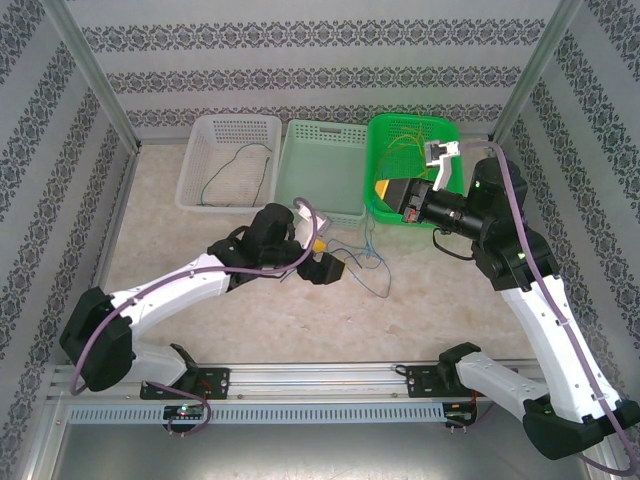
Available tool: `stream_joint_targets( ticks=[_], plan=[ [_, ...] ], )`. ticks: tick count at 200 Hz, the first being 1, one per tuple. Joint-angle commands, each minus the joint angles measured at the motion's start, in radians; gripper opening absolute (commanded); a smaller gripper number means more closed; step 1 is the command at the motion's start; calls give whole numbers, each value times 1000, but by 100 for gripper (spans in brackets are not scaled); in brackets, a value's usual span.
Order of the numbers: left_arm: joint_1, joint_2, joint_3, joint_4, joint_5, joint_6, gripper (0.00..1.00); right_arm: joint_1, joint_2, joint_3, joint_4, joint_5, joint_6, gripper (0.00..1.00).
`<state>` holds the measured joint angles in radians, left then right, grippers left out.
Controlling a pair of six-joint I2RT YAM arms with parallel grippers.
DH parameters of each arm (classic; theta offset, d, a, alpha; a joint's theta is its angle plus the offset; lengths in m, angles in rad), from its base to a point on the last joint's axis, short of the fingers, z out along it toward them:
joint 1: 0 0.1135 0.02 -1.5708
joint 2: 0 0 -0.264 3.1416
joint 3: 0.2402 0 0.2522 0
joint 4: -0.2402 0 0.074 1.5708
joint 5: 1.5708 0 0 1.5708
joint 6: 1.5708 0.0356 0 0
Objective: Untangle the cables
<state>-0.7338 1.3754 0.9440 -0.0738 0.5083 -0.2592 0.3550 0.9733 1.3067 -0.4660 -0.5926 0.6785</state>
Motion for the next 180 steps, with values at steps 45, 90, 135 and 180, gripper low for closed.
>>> stream_joint_targets(
  ticks=[45,90,135,180],
  plan=[
    [-15,171,86,76,109,51,93,-7,-3,-6,62,-38,34,0],
    [-18,211,100,130,138,48,85,-7,-5,-26,93,-50,57,0],
    [-19,248,132,128,168,26,34,-8,-11,-33,99,-51,57,0],
    [-18,223,114,51,141,56,3,-34,-28,25,-2,7,-10,0]
  ],
)
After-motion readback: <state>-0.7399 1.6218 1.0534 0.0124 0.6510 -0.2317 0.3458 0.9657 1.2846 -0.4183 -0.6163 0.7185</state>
